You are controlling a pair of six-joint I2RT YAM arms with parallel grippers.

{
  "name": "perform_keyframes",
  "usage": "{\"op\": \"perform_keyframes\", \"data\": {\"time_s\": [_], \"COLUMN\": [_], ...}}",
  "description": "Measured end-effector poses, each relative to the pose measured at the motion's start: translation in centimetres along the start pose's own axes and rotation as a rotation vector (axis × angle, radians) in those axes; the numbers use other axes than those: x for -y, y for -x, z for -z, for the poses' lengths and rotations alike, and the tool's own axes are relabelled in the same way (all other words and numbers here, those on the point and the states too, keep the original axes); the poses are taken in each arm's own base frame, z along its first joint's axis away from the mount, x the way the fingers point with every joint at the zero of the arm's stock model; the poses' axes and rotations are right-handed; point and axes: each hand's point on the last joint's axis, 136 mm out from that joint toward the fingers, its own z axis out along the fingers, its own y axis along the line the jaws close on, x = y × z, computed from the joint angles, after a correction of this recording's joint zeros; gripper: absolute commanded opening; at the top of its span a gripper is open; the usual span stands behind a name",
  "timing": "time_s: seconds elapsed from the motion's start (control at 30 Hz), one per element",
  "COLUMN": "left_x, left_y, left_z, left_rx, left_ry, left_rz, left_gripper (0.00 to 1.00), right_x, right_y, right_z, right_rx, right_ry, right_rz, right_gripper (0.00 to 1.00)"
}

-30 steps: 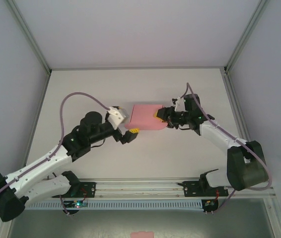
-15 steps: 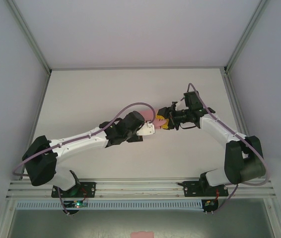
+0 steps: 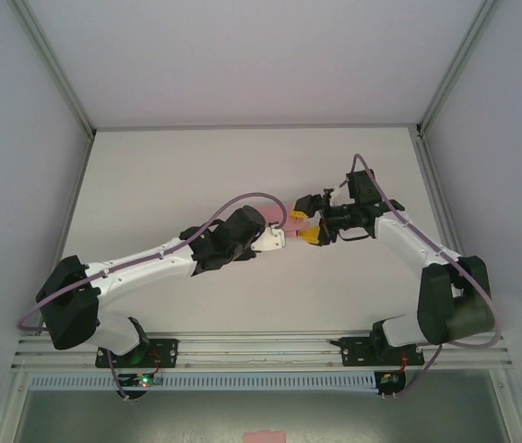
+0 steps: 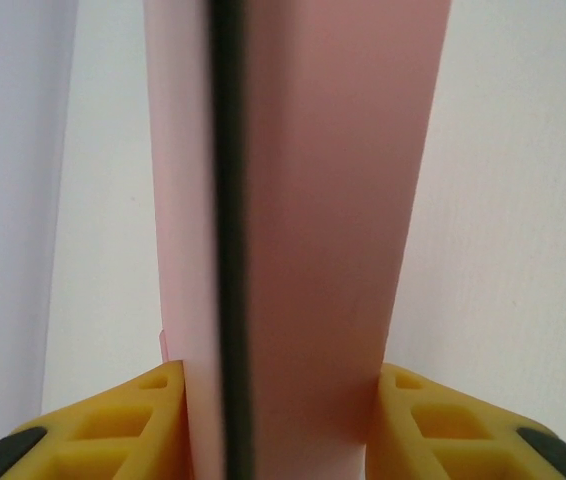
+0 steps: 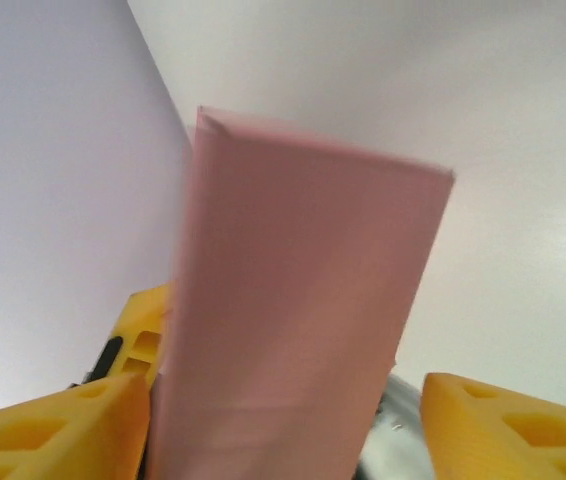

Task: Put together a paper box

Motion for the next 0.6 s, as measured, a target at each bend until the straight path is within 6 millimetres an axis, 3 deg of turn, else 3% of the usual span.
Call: {"op": "perform_keyframes", "data": {"time_s": [0.1,0.17,0.23,0.33,0.43,0.57,0.6], "left_x": [1.0,2.0,3.0,3.6,3.6,4.7,4.9], "left_y": [-0.3,-0.7,-1.5,-2.5,-3.1,-3.6,-3.6], "left_z": [0.6,1.1,1.4,1.0,-0.1,-1.2,-1.2], "left_rx": [-0.014,-0.023,-0.045,-0.095,-0.148,-0.205,-0.215], "left_ry": [-0.083,-0.164,-0.242,-0.370,-0.471,-0.575,-0.598], "left_rz": [-0.004,-0.002,0.017,0.102,0.183,0.219,0.223], "left_gripper": [0.43,0.43,0.42,0.41,0.43,0.47,0.47], "right_x": [-0.4,-2.0,-4.6,-7.6,-8.0,-6.6,-5.9], "right_y": [2.0,2.7,2.2,-0.4,-2.8,-3.3,-3.2], "right_z": [3.0,5.7,8.1,10.4,9.9,6.7,5.7], "right_rx": [0.183,0.327,0.445,0.579,0.598,0.502,0.466], "right_ry": [-0.037,-0.054,-0.037,0.040,0.071,-0.002,-0.023], "right_rz": [0.184,0.383,0.622,0.942,1.147,1.269,1.276], "right_gripper": [0.81,0.93,0.96,0.96,0.89,0.69,0.67]}}
